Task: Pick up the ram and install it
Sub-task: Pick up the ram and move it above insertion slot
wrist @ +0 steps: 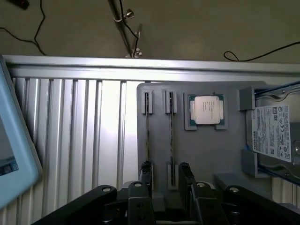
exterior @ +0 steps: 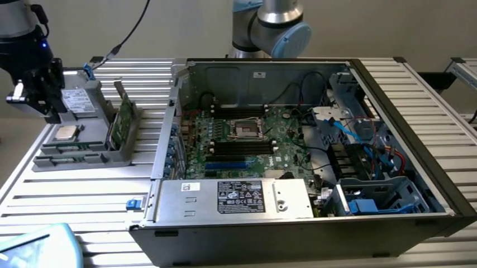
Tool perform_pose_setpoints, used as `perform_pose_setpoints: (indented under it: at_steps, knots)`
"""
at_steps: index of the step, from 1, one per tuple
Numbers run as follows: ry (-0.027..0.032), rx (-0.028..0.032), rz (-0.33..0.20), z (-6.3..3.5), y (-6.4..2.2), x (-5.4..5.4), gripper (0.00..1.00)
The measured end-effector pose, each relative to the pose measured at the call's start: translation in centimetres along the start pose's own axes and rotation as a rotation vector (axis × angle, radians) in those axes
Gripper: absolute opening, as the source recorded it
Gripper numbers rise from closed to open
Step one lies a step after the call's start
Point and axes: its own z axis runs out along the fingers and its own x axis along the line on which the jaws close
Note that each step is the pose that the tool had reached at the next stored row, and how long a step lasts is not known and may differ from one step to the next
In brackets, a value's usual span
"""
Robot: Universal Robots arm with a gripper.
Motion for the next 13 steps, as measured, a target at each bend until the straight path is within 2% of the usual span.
perform_pose_setpoints:
  at_steps: [5, 13]
  knots:
    - [-0.0025, -0.0002, 0.023, 0.9, -0.07, 0.0, 0.37]
    - [-0.0026, -0.0002, 0.023, 2.36, -0.05, 0.0, 0.37]
